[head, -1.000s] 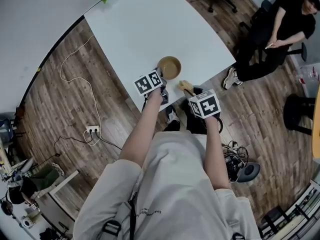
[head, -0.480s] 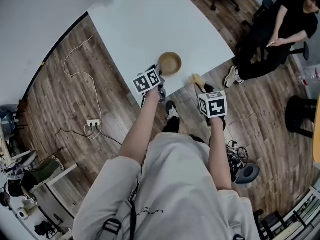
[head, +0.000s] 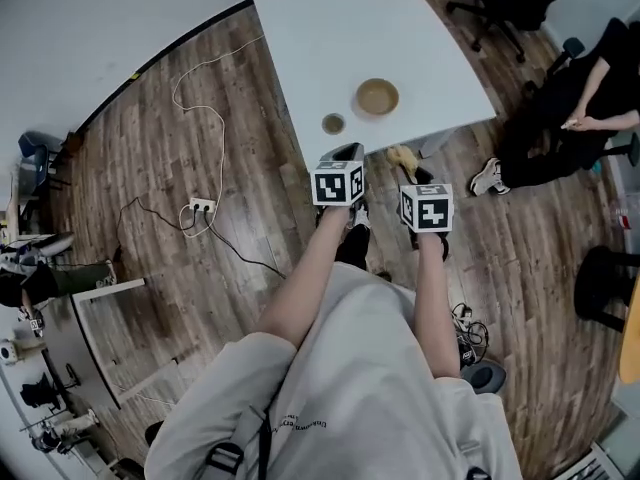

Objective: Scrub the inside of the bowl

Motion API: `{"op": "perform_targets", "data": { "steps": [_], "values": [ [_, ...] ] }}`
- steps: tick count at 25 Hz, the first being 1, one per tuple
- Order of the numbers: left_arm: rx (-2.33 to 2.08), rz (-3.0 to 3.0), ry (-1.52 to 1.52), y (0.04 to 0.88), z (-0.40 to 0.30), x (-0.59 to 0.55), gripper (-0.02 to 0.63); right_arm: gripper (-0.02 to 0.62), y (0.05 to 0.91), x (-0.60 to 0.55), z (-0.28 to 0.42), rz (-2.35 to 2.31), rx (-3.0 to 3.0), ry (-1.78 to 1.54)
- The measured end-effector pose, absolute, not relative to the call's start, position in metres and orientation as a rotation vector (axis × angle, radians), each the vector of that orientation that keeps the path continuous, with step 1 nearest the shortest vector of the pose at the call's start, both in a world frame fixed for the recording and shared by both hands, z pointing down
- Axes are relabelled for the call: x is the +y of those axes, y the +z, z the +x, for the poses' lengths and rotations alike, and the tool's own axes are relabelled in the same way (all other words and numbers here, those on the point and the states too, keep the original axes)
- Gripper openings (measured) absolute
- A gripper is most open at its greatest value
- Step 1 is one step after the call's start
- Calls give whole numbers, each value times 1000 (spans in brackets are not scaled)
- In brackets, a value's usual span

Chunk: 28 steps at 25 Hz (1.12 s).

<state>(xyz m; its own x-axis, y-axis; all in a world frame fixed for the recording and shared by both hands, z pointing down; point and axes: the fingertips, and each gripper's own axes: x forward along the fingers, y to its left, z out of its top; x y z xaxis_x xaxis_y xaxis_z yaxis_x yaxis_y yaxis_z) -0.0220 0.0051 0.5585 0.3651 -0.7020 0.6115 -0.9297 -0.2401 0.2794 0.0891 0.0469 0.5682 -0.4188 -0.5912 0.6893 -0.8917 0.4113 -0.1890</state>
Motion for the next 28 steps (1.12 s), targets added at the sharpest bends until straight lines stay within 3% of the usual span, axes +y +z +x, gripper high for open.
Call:
{"op": "perform_targets", "data": {
  "steps": [12,28],
  "values": [
    [-1415,1966,500,567,-25,132,0,104,583,151,60,1215,-2121,738],
    [-1419,1995,483,570,-29,183,0,103,586,196,66,1305,-2099,783]
  ]
}}
